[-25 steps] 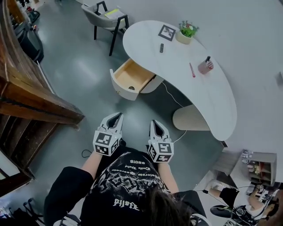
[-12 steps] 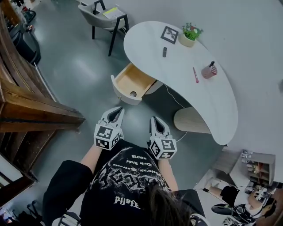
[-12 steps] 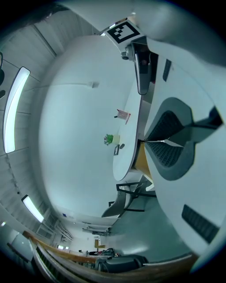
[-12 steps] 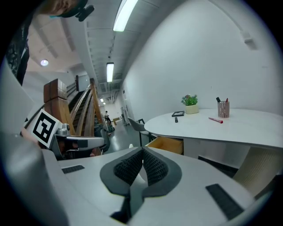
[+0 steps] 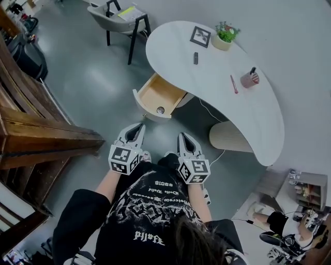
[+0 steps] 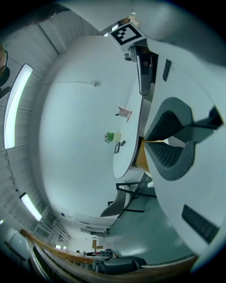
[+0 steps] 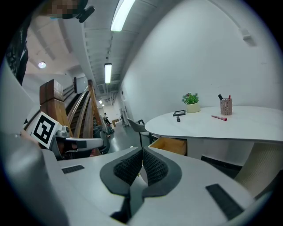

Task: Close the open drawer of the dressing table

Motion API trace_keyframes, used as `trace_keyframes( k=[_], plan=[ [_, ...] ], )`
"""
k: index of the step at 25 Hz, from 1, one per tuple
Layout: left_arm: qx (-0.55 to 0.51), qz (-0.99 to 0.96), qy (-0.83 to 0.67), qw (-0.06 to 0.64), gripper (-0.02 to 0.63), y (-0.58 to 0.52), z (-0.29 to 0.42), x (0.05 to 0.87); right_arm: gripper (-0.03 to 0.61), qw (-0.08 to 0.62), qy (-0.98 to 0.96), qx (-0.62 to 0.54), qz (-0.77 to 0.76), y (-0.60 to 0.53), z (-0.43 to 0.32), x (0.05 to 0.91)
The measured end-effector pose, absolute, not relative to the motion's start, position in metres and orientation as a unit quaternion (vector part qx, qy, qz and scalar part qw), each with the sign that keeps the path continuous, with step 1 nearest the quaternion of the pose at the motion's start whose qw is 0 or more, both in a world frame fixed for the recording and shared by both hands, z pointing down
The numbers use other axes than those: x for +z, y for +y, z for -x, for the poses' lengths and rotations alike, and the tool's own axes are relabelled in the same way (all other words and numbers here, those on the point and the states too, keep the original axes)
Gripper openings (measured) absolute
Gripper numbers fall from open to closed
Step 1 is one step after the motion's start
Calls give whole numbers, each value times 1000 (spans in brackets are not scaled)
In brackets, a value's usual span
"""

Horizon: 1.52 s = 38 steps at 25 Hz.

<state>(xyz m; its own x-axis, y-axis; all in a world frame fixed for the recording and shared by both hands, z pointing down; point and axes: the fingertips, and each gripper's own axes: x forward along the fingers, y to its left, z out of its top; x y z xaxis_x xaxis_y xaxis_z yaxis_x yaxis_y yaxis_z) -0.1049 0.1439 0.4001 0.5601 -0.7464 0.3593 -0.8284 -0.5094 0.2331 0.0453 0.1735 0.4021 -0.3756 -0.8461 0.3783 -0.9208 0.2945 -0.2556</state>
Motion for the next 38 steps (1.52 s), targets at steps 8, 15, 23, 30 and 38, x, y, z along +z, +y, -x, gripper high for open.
trace_keyframes(
  k=[8, 15, 23, 30, 38],
  plan=[
    [133, -837, -492, 200, 28, 127, 114, 414, 28, 80, -811, 229, -533, 147, -48, 409],
    [153, -823, -506, 208, 28, 104, 100, 422, 27, 106, -823, 239, -504, 107, -61, 423],
    [166, -785, -549, 232, 28, 77, 92, 441, 28, 131, -843, 240, -463, 59, -71, 439],
    [198, -765, -562, 244, 28, 57, 85, 458, 28, 149, -863, 248, -415, 21, -68, 451],
    [209, -724, -598, 272, 28, 44, 77, 474, 27, 165, -892, 251, -337, -12, -58, 460]
  ],
)
